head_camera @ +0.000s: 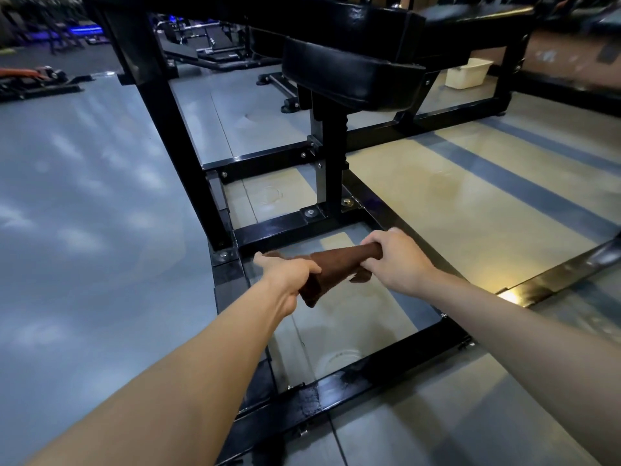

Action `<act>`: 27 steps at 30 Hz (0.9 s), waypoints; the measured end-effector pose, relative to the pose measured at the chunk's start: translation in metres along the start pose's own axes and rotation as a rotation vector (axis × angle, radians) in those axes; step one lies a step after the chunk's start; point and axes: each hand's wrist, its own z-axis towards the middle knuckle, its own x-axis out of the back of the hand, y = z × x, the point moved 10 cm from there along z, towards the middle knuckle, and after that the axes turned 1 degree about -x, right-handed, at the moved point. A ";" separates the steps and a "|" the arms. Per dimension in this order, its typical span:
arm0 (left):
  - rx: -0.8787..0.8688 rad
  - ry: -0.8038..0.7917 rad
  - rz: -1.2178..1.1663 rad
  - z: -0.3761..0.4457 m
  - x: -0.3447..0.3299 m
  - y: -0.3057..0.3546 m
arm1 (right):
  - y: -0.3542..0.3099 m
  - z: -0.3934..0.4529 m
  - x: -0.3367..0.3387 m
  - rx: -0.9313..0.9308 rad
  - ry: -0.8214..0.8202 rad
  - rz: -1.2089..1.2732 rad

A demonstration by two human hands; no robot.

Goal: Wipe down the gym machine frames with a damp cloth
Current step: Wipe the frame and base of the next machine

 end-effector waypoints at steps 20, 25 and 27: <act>-0.253 -0.394 0.922 -0.039 0.018 -0.128 | 0.091 -0.120 -0.114 -0.305 -0.270 0.198; -0.475 -0.298 1.073 -0.034 0.028 -0.150 | 0.051 -0.136 -0.117 0.217 0.064 -0.336; -0.502 -0.245 1.124 -0.036 0.032 -0.148 | 0.018 -0.143 -0.140 0.473 0.000 -0.245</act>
